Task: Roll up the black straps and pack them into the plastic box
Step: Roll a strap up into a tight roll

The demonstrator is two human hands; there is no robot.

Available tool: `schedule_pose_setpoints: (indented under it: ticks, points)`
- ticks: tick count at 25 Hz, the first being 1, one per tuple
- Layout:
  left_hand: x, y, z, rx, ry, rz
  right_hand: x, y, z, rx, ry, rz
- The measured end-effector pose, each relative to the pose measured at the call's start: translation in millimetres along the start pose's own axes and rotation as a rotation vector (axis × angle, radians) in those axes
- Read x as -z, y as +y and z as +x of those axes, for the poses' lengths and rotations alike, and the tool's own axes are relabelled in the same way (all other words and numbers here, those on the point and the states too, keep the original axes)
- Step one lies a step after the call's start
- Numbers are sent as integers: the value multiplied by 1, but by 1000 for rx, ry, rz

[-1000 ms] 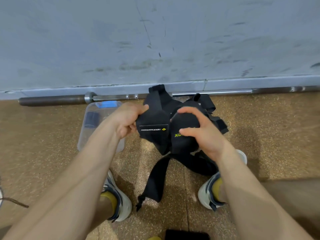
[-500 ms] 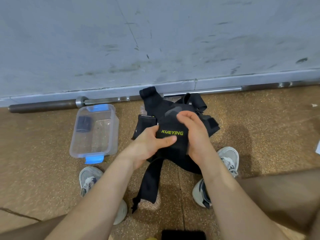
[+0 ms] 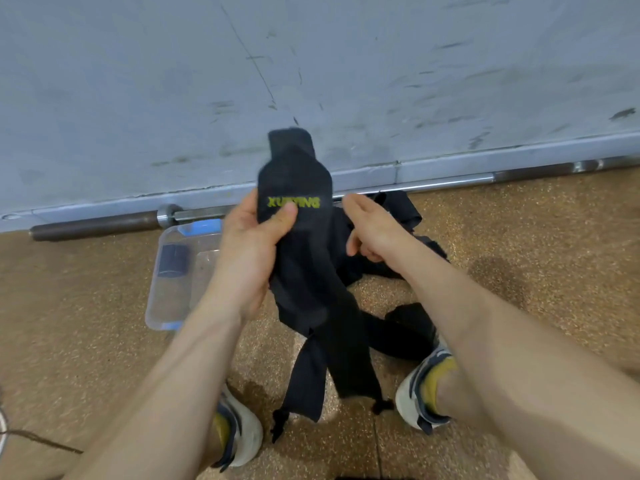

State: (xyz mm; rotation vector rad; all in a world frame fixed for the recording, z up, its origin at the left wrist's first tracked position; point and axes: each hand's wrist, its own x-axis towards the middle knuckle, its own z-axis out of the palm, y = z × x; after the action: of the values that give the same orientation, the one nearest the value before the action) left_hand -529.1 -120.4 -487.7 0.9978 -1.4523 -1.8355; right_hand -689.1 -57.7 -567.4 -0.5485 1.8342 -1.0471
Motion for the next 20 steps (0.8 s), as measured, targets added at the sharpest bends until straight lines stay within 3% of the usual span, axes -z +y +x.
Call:
schedule_pose_setpoints:
  ticks: [2, 4, 7, 9, 11, 14, 16, 20]
  points:
    - [-6, -34, 13, 83, -42, 130, 26, 32, 22, -12, 241, -227]
    - [-9, -80, 28, 181, -106, 295, 60, 78, 38, -136, 338, -544]
    - [-9, -153, 47, 289, -183, 509, 95, 144, 59, -248, 68, -1030]
    - [-7, -192, 55, 347, -212, 589, 102, 170, 76, -234, -93, -1111]
    - [-4, -219, 62, 402, -236, 632, 102, 182, 90, -205, -126, -1123]
    - [-5, -226, 68, 428, -227, 594, 87, 177, 103, -76, -29, -1239]
    - [-7, -213, 72, 484, -165, 412, 75, 153, 108, -78, -55, -1133]
    - [-8, -144, 73, 536, -96, -106, 63, 54, 81, -197, -153, -115]
